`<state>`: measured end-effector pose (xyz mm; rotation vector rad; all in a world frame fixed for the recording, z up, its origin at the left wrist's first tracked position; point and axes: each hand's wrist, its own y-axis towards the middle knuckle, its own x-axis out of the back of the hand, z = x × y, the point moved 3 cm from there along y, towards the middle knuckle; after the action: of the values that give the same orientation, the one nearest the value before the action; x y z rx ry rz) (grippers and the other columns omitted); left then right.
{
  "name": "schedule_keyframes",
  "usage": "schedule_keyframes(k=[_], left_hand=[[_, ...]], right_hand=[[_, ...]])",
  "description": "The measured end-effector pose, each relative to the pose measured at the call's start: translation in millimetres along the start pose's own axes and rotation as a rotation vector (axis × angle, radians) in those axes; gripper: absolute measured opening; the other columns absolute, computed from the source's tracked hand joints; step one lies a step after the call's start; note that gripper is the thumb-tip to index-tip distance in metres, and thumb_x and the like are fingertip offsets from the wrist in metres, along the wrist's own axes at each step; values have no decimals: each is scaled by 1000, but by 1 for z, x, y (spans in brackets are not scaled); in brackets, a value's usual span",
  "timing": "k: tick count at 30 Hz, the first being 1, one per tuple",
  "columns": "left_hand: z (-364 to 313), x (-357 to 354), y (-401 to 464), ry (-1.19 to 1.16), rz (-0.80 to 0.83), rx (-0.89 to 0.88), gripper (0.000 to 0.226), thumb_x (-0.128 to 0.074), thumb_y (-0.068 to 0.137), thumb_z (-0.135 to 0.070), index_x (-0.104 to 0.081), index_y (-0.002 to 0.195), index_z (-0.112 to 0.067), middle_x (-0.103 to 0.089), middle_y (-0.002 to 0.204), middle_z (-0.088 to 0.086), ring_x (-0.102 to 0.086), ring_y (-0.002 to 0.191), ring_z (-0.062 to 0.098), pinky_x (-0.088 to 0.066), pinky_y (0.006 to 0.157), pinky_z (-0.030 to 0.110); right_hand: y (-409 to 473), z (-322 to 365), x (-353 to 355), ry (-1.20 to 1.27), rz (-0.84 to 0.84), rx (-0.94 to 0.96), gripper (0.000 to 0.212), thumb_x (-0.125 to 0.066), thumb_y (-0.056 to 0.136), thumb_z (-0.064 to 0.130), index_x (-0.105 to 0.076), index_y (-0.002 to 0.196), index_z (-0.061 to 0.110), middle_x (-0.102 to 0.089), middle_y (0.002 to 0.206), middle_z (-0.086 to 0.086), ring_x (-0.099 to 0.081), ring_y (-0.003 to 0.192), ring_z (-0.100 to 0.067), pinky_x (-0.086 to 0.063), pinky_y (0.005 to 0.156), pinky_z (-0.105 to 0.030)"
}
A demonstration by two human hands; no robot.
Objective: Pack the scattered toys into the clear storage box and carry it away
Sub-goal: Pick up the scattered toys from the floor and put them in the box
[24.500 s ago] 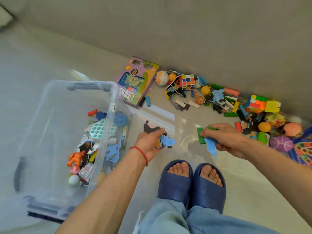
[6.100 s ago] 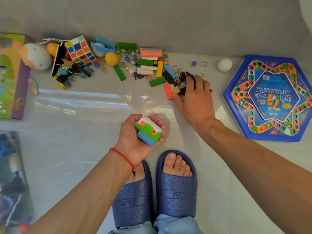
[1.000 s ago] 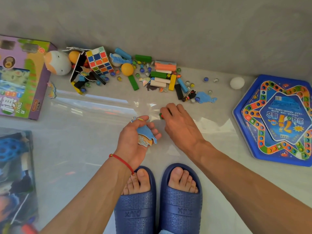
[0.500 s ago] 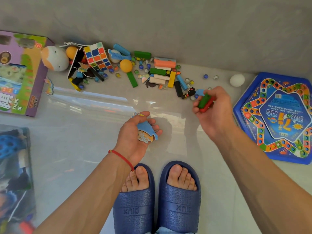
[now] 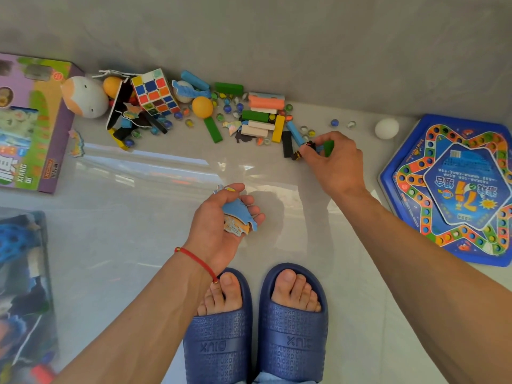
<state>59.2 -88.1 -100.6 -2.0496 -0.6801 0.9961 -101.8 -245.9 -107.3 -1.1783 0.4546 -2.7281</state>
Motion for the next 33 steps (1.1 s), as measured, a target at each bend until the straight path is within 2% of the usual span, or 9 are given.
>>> schedule_keyframes(k=[3,6,8,11,13,16,20,26,33], left_hand=[[2,0,0,0,-1,2,22,-45,98,-12,-57,116,-7,-60,79,10,-58,73,27,-54,82,46],[3,2,0,0,-2,6,22,-46,98,-13,-57,116,-7,-61,79,10,-59,73,27,-54,82,46],[4,2,0,-2,-2,10,22,-46,98,-13,-57,116,-7,-61,79,10,-59,73,27,-54,82,46],[6,1,1,1,1,18,22,-46,98,-13,-57,117,-7,-61,79,10,-59,72,27,-54,83,46],[7,1,1,5,4,22,22,-46,98,-13,-57,116,-7,-61,79,10,-58,72,27,-53,84,47],[7,2,1,8,-4,18,23,-47,98,-13,-58,117,-7,-61,80,10,-59,72,26,-54,85,47],[7,4,2,12,0,19,22,-46,98,-13,-58,116,-7,-61,80,10,-59,71,26,-54,85,47],[8,6,-2,11,-22,31,20,-46,97,-12,-60,111,-7,-60,79,11,-57,70,27,-53,83,47],[12,9,-36,-25,-37,64,19,-46,98,-12,-62,105,-7,-59,81,13,-56,68,27,-53,77,45]], right_hand=[[-5,-5,5,192,-3,-43,20,-72,89,39,-67,103,25,-60,87,11,-54,72,-7,-39,61,-12],[-14,-18,15,830,46,-291,18,-60,94,28,-66,88,12,-54,70,1,-42,58,-13,-36,52,-25],[-20,-27,22,1208,133,-417,18,-50,89,22,-57,77,11,-54,74,-6,-41,57,-16,-32,50,-26],[-22,-35,33,1435,202,-477,12,-54,71,22,-55,74,11,-60,84,-12,-53,66,-23,-39,56,-26],[-18,-36,34,1275,179,-474,13,-57,82,23,-55,77,11,-59,78,-9,-54,62,-20,-40,52,-26],[-8,-29,26,512,68,-211,27,-67,91,39,-63,89,12,-59,74,0,-53,58,-18,-44,47,-28],[-11,-15,-1,-258,0,190,39,-68,88,50,-53,114,26,-60,102,3,-59,83,-16,-52,75,-34],[-10,-14,-19,-543,8,333,34,-52,100,43,-45,123,19,-56,102,-5,-60,82,-24,-56,74,-44],[-35,-34,-11,-563,102,281,13,-48,99,23,-53,102,11,-61,86,-9,-58,73,-30,-51,70,-41]])
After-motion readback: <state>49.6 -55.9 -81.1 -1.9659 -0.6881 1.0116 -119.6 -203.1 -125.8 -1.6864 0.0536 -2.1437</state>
